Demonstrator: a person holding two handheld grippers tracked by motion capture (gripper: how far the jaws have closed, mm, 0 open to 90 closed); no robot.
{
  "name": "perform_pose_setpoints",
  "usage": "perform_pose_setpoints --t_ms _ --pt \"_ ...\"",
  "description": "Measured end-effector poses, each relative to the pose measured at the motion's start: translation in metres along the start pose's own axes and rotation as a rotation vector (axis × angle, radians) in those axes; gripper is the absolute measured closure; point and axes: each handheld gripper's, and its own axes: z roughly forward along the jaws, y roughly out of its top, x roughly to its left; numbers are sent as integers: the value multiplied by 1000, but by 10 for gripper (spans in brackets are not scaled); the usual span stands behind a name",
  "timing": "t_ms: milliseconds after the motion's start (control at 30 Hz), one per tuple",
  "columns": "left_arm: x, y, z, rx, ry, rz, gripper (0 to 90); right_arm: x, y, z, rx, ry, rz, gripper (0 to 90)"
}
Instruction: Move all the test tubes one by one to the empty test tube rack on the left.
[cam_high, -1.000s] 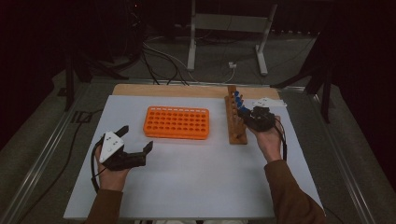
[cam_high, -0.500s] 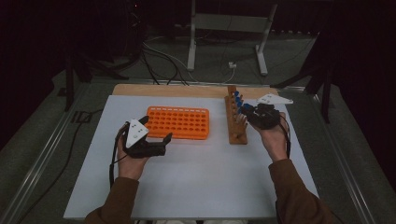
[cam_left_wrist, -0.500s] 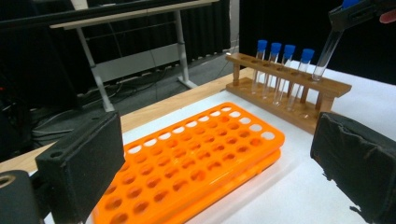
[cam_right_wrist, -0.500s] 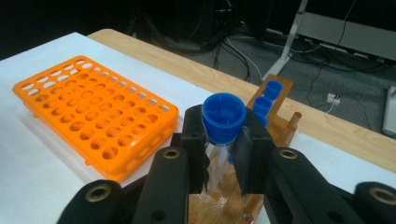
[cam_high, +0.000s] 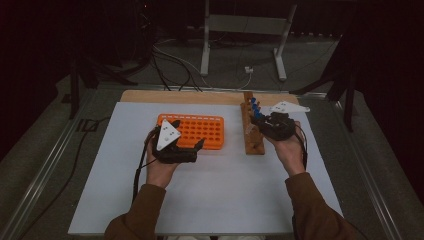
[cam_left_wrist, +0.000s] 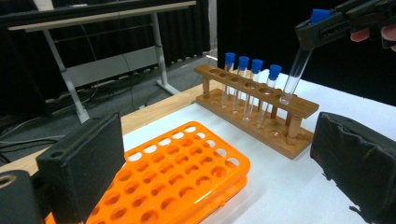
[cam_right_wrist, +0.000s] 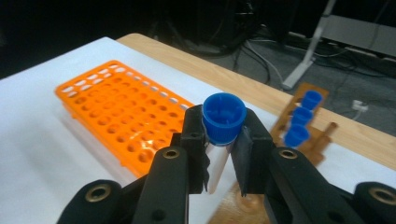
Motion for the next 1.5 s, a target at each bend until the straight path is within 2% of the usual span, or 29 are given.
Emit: perform_pose_setpoints --t_ms 200,333,533,567,667,700,733,767,800,833,933,967,1000,1067,1333,1500 --pt "-10 7 16 29 -29 -16 83 11 3 4 3 48 6 762" --pt "-17 9 28 47 -50 7 151 21 6 9 13 77 -4 763" --pt "-27 13 45 70 -88 10 181 30 11 12 17 109 -10 763" --pt "-29 13 48 75 -92 14 212 34 13 14 19 119 -13 762" --pt "-37 14 57 78 -92 25 232 38 14 15 22 129 -13 762" --pt "-38 15 60 77 -98 27 270 41 15 16 21 141 -11 762" --pt "-40 15 62 77 -98 27 270 41 15 16 21 141 -11 762" --pt "-42 15 64 78 -101 32 332 45 16 17 22 148 -14 762" --pt "-43 15 65 78 -106 36 332 45 16 17 22 148 -14 762" --pt "-45 15 67 74 -107 39 400 47 16 18 26 156 -16 762" --pt "-48 16 70 76 -109 52 490 49 17 18 25 170 -14 762" --pt "-48 16 70 76 -107 53 490 49 17 18 25 170 -14 762" --pt "-48 16 71 75 -109 52 545 49 16 19 27 174 -12 762" --pt "-47 17 72 71 -115 48 590 49 16 19 27 185 0 762" --pt "-50 15 76 79 -138 61 760 48 13 19 30 208 11 762" --pt "-51 14 77 74 -147 60 774 48 13 20 31 210 14 763"
